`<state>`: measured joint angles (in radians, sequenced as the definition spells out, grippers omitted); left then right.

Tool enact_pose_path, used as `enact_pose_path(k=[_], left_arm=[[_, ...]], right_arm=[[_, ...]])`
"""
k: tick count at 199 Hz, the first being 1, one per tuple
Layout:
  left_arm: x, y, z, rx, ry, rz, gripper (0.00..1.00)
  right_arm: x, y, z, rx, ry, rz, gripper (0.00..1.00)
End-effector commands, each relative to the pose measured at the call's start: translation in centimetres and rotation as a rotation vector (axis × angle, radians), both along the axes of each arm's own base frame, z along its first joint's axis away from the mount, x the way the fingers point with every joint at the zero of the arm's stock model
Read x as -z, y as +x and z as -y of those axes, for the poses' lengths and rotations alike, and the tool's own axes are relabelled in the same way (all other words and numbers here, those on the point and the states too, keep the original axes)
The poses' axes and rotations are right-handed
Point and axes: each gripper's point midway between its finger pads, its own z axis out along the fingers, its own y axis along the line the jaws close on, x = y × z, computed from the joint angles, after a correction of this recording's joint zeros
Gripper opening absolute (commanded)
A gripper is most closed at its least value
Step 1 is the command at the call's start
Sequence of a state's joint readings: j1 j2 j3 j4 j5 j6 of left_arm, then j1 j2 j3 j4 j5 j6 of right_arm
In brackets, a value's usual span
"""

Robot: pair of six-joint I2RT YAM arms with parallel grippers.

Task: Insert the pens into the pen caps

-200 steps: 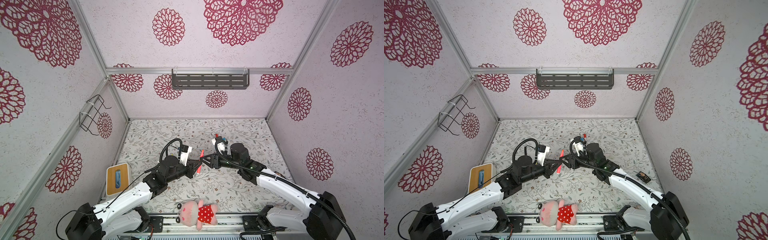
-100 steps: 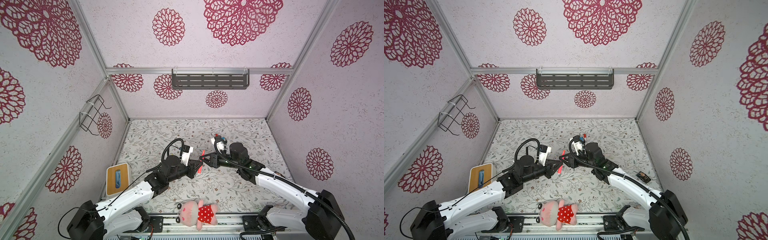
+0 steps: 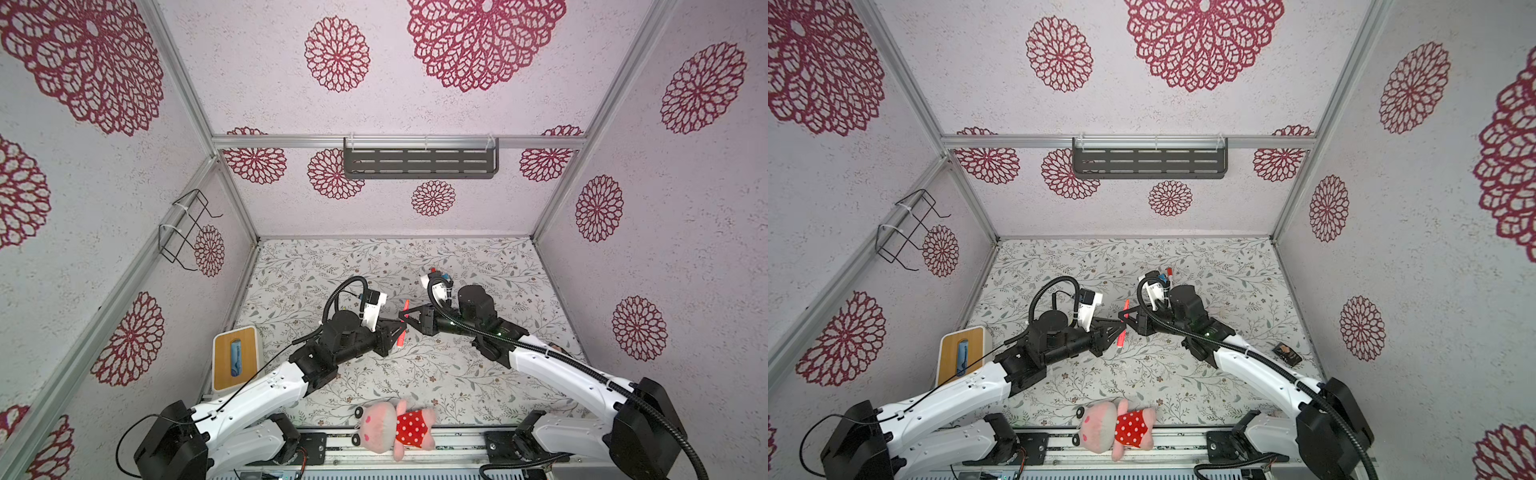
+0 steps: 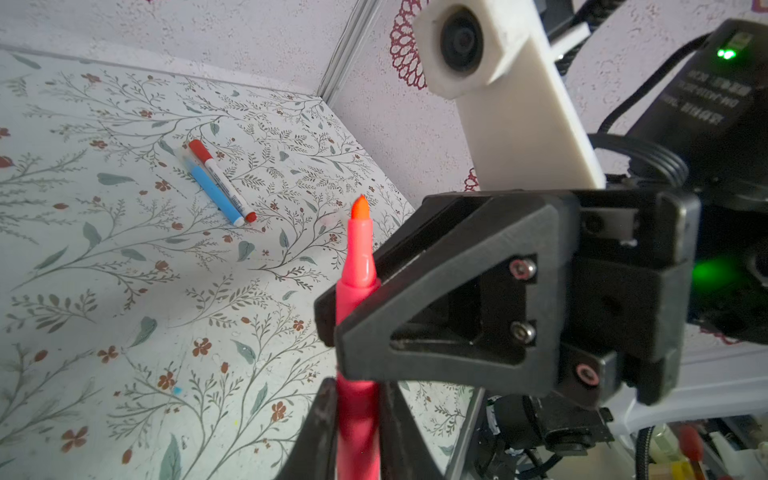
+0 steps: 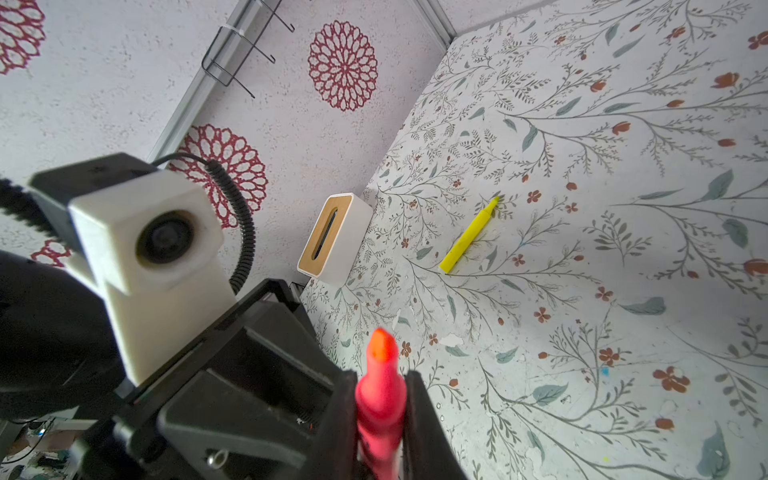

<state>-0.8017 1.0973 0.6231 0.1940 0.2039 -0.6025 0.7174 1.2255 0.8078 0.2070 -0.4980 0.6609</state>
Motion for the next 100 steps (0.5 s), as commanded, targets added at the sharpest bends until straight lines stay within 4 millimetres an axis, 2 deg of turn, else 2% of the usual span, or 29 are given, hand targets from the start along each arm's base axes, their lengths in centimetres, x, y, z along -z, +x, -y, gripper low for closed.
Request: enact_pose_path(k=[1, 11, 26, 72, 100], left_arm=[[-1.9, -0.5, 1.1, 0.047, -0.038, 0.030, 0.33], [-1.7, -0.6, 1.2, 0.060, -0.032, 0.021, 0.40], [-1.4, -0.9, 1.5, 0.083, -0.019, 0.004, 0.44], [0.4, -1.4, 1.9, 0.108, 0.023, -0.042, 0.45], [0.7, -1.5, 1.8, 0.109, 0.025, -0.049, 0.44]], right_arm=[[-2.6, 0.1, -0.1, 0.006, 0.040, 0.064, 0.11], [-2.9, 0.1, 0.0, 0.012, 0.040, 0.072, 0.11], [-3.1, 0.3, 0.3, 0.024, 0.029, 0.086, 0.11], [-4.5, 0.4, 0.6, 0.033, 0.002, 0.127, 0.10], [-4.8, 0.3, 0.6, 0.026, 0.001, 0.132, 0.10]])
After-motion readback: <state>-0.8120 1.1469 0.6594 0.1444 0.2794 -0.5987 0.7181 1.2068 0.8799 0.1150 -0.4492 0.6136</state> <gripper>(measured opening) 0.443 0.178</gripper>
